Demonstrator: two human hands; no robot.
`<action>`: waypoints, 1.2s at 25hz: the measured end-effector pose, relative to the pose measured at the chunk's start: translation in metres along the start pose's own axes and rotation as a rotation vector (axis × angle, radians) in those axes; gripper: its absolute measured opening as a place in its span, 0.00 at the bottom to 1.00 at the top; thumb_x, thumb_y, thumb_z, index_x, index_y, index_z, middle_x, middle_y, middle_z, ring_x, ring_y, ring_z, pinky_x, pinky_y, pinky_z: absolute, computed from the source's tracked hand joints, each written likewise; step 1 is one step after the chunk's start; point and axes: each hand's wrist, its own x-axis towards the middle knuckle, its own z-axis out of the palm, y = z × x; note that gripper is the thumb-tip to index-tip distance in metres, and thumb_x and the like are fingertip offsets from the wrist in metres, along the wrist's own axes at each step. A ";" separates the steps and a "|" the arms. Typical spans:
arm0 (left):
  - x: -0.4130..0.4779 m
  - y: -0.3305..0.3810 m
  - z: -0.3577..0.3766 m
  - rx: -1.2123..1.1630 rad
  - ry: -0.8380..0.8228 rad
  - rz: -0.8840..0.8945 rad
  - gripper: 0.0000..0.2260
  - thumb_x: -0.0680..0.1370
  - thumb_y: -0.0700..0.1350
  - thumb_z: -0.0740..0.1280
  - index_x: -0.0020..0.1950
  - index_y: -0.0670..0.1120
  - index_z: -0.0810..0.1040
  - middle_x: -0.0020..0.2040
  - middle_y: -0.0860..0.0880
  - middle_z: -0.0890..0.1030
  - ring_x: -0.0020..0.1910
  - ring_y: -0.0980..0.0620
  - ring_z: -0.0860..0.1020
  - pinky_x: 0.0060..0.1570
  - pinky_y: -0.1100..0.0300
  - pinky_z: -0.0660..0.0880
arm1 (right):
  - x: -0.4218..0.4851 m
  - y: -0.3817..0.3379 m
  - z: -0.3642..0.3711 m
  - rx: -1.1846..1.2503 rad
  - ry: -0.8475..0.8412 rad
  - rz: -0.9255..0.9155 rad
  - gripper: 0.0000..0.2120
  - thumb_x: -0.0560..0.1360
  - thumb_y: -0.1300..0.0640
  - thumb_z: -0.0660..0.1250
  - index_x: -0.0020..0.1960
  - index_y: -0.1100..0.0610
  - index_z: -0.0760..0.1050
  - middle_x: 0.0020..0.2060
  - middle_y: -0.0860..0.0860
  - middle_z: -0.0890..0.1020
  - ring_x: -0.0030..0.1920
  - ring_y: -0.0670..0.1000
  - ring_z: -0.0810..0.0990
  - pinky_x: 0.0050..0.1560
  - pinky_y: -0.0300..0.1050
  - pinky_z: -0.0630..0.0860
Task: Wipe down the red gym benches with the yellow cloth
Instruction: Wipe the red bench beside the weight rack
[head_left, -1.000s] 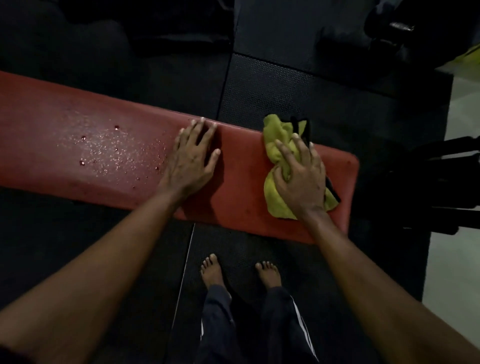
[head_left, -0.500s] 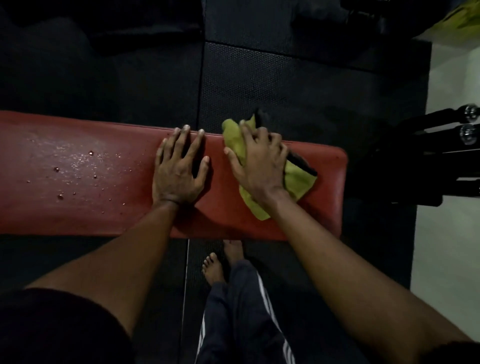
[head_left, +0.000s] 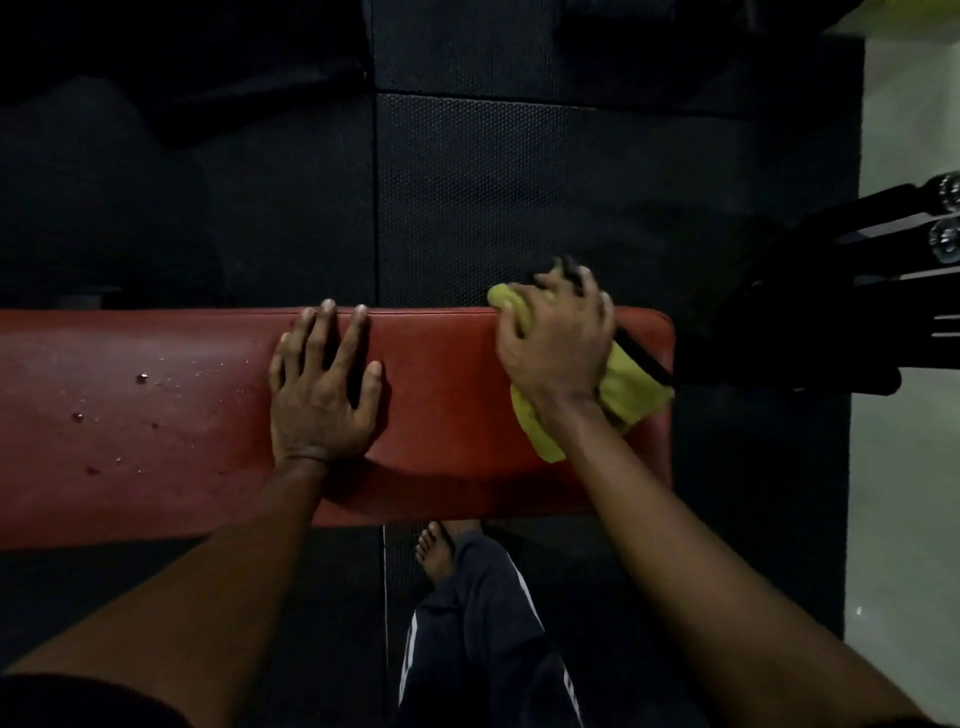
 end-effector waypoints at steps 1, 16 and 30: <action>0.000 0.001 0.000 0.004 -0.001 0.001 0.28 0.82 0.59 0.53 0.81 0.53 0.60 0.81 0.45 0.59 0.80 0.44 0.57 0.77 0.47 0.50 | 0.009 -0.011 0.002 -0.032 -0.028 -0.060 0.19 0.78 0.39 0.57 0.56 0.45 0.83 0.61 0.47 0.81 0.72 0.55 0.68 0.72 0.60 0.61; -0.001 0.006 -0.003 0.034 -0.022 -0.011 0.28 0.82 0.59 0.51 0.81 0.52 0.60 0.81 0.44 0.59 0.80 0.43 0.56 0.77 0.41 0.53 | -0.006 0.082 -0.017 0.133 0.011 0.142 0.19 0.81 0.44 0.60 0.70 0.47 0.75 0.70 0.47 0.74 0.75 0.56 0.65 0.72 0.58 0.63; -0.001 0.007 -0.007 0.063 -0.102 0.003 0.28 0.83 0.59 0.49 0.83 0.55 0.53 0.82 0.44 0.55 0.81 0.44 0.51 0.78 0.43 0.48 | -0.029 0.108 -0.014 0.246 0.089 0.479 0.23 0.81 0.45 0.58 0.75 0.48 0.68 0.72 0.52 0.71 0.68 0.57 0.73 0.62 0.56 0.73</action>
